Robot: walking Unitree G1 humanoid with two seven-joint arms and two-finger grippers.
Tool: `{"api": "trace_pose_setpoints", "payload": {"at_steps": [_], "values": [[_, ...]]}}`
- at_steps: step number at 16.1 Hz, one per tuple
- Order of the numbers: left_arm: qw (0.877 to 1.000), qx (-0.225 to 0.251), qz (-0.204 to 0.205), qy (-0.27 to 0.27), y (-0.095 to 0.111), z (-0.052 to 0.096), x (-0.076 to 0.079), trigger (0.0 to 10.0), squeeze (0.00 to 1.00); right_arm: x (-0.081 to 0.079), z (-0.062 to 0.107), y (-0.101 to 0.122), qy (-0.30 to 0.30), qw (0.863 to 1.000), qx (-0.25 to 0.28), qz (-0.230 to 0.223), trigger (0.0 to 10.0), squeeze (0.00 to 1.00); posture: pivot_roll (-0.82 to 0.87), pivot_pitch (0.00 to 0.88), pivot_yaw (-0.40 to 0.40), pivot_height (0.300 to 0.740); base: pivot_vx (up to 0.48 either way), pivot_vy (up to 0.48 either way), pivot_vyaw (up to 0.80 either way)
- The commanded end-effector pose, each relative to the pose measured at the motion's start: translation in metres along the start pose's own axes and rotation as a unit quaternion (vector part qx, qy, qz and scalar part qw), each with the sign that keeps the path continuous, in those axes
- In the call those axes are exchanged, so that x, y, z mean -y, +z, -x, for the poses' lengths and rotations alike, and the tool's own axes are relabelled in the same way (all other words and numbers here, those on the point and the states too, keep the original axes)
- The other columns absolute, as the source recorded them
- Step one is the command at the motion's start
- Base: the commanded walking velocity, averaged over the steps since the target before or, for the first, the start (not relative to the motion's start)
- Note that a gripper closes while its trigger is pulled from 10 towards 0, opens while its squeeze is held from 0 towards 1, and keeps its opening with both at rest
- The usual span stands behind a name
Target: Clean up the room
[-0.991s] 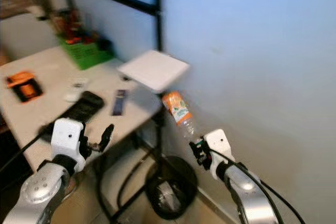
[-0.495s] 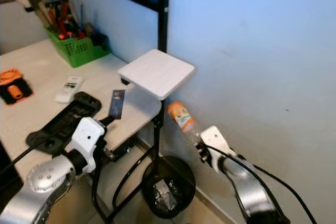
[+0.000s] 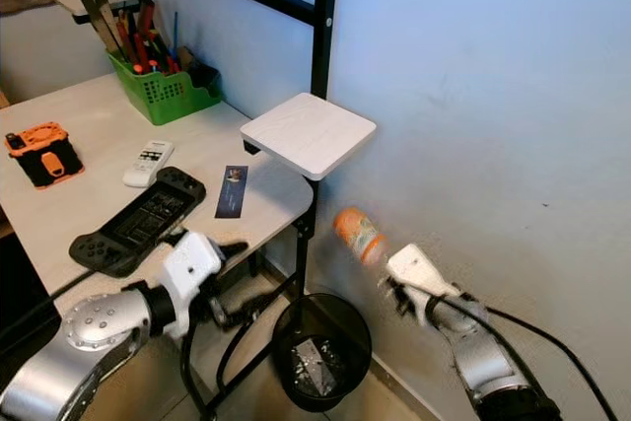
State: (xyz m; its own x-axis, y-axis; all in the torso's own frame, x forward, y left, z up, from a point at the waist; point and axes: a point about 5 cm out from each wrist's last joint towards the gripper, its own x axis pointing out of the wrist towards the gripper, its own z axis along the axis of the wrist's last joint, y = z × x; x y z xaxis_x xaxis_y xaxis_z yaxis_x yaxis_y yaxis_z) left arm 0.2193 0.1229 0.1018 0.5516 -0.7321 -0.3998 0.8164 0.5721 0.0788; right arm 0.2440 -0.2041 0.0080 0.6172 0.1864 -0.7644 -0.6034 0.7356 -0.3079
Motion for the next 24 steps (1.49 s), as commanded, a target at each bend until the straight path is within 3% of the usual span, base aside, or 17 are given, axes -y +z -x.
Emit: {"api": "trace_pose_setpoints", "payload": {"at_steps": [1,3,6,8,11,14,17,19,23,24], "values": [[1.000,-0.012,-0.005,-0.003,-0.001,-0.001,-0.003,10.0,0.00,-0.006,-0.002,-0.003,0.028,0.999,-0.024,0.024,10.0,0.00,0.00,0.000,0.005,0.740,0.000,0.000,0.00],[0.999,-0.034,-0.013,-0.015,-0.004,-0.005,-0.006,10.0,0.00,-0.033,-0.020,-0.011,0.086,0.993,-0.070,0.039,10.0,0.00,-0.01,0.000,0.012,0.740,0.000,0.000,0.00],[0.998,-0.050,-0.018,-0.044,-0.006,-0.010,-0.001,10.0,0.00,-0.058,-0.037,-0.014,0.100,0.989,-0.094,0.047,10.0,0.00,-0.01,0.000,0.016,0.740,0.000,0.000,0.00],[0.996,-0.064,-0.021,-0.060,-0.007,-0.010,0.001,10.0,0.00,-0.065,-0.042,-0.016,0.099,0.988,-0.105,0.048,10.0,0.00,0.00,0.000,0.014,0.740,0.000,0.000,0.00],[0.993,-0.097,-0.010,-0.073,-0.012,-0.007,0.003,10.0,0.00,-0.066,-0.048,-0.010,0.078,0.992,-0.102,0.013,10.0,0.00,0.00,0.000,0.011,0.740,0.000,0.000,0.00],[0.991,-0.106,0.026,-0.082,-0.009,-0.006,0.004,10.0,0.00,-0.069,-0.051,-0.006,0.079,0.992,-0.100,0.013,10.0,0.00,0.01,0.000,0.008,0.740,0.000,0.000,0.00],[0.988,-0.119,0.035,-0.094,-0.007,-0.008,0.005,10.0,0.00,-0.070,-0.053,-0.003,0.081,0.992,-0.097,0.012,10.0,0.00,0.00,0.000,0.006,0.740,0.000,0.000,0.00],[0.982,-0.154,0.042,-0.102,-0.009,-0.006,0.006,10.0,0.00,-0.070,-0.054,-0.001,0.082,0.992,-0.095,0.009,10.0,0.00,0.00,0.000,0.005,0.740,0.000,0.000,0.00],[0.982,-0.159,0.040,-0.089,-0.005,-0.008,0.000,10.0,0.00,-0.071,-0.055,0.001,0.085,0.992,-0.094,0.002,10.0,0.01,0.01,0.000,0.007,0.740,0.000,0.000,0.00],[0.982,-0.161,0.039,-0.090,-0.005,-0.008,0.000,10.0,0.00,-0.071,-0.055,0.002,0.087,0.992,-0.092,-0.002,10.0,0.38,0.00,0.000,0.008,0.740,0.000,0.000,0.00]]}}
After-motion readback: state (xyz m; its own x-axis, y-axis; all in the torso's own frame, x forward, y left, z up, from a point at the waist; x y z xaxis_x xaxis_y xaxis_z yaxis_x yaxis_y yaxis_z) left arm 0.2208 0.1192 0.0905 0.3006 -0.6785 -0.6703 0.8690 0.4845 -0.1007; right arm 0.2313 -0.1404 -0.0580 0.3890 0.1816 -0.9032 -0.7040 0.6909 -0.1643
